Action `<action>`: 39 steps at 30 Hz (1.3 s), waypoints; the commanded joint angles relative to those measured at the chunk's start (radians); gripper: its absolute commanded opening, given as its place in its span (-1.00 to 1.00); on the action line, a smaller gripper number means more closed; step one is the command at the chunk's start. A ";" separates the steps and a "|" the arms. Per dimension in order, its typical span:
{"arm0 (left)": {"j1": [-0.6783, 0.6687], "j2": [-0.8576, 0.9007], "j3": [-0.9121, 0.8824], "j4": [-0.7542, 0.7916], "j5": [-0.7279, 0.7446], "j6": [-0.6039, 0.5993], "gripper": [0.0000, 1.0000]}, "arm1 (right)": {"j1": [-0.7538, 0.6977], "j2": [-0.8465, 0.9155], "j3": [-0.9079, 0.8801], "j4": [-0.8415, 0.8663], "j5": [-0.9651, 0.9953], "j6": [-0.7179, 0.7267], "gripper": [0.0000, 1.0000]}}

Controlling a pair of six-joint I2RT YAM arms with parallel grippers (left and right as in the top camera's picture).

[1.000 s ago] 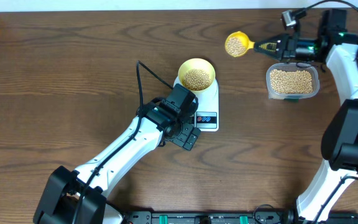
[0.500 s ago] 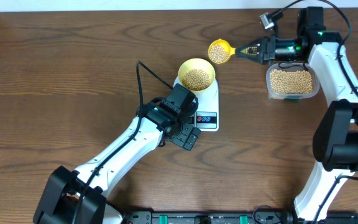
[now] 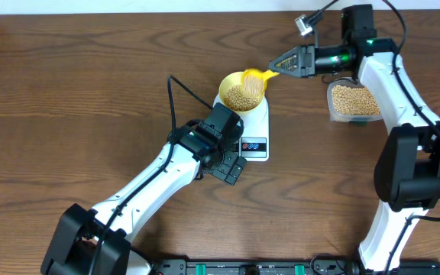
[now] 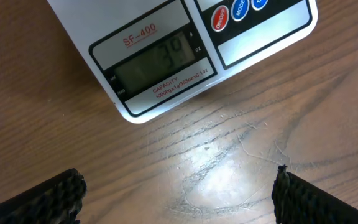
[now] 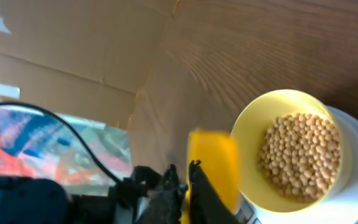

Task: Scoop item into bowl and weigh 50g on scale
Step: 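Carry the filled scoop left and tip it over the yellow bowl, then invert the yellow scoop over the bowl to empty the chickpeas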

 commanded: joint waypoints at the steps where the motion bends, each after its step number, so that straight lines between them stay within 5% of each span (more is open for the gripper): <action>1: 0.000 -0.002 0.007 -0.003 -0.009 -0.015 0.96 | 0.020 0.006 -0.004 0.018 0.056 -0.003 -0.98; 39: 0.000 -0.002 0.007 -0.003 -0.008 -0.015 0.96 | 0.102 0.000 0.054 0.047 0.343 0.014 -0.98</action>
